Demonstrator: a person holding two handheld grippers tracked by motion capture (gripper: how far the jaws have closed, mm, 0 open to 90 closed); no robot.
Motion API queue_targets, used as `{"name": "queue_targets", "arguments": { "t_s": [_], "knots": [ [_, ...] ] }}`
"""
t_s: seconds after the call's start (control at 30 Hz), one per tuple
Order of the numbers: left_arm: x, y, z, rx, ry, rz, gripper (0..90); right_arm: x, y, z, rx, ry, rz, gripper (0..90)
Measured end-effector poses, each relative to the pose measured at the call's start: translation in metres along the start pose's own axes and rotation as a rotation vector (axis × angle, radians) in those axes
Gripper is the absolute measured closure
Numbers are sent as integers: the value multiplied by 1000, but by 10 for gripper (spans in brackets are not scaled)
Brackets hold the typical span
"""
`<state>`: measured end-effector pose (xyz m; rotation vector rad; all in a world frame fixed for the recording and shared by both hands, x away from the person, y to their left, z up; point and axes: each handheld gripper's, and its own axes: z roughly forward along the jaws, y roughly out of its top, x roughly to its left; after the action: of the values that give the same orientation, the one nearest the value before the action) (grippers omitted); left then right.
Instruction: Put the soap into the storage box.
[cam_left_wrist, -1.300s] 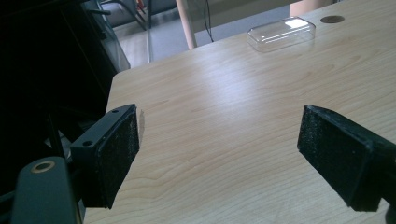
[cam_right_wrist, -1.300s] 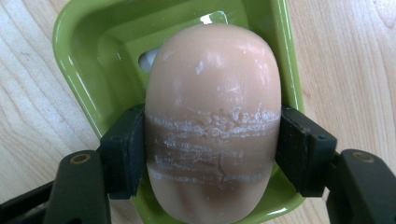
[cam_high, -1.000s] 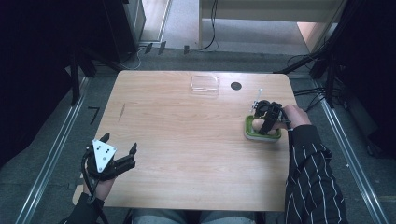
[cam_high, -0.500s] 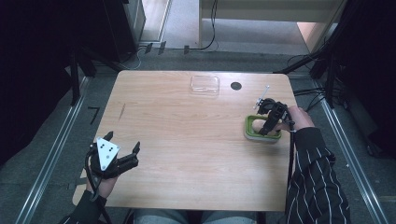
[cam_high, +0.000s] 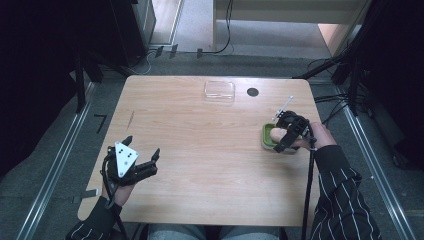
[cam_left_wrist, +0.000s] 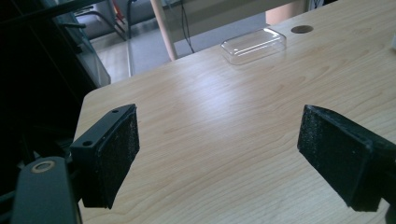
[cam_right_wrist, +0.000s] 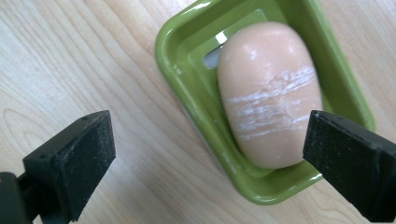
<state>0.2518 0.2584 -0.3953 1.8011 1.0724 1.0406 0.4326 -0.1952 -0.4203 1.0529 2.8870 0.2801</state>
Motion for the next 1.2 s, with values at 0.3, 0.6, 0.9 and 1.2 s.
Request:
{"name": "queue_targets", "arguments": {
  "t_s": [0.3,0.6,0.9,1.2],
  "knots": [
    [-7,5,8,-11,-32,12,133,20,-9,2,-1,7,17,27],
    [-11,9,12,-21,-52,20,132,45,-17,3,-11,2,18,27],
    [-14,11,16,-24,-68,27,133,71,-26,5,-21,0,25,30],
    [-17,13,19,-26,-76,32,133,95,-43,7,-18,-15,22,31]
  ]
}}
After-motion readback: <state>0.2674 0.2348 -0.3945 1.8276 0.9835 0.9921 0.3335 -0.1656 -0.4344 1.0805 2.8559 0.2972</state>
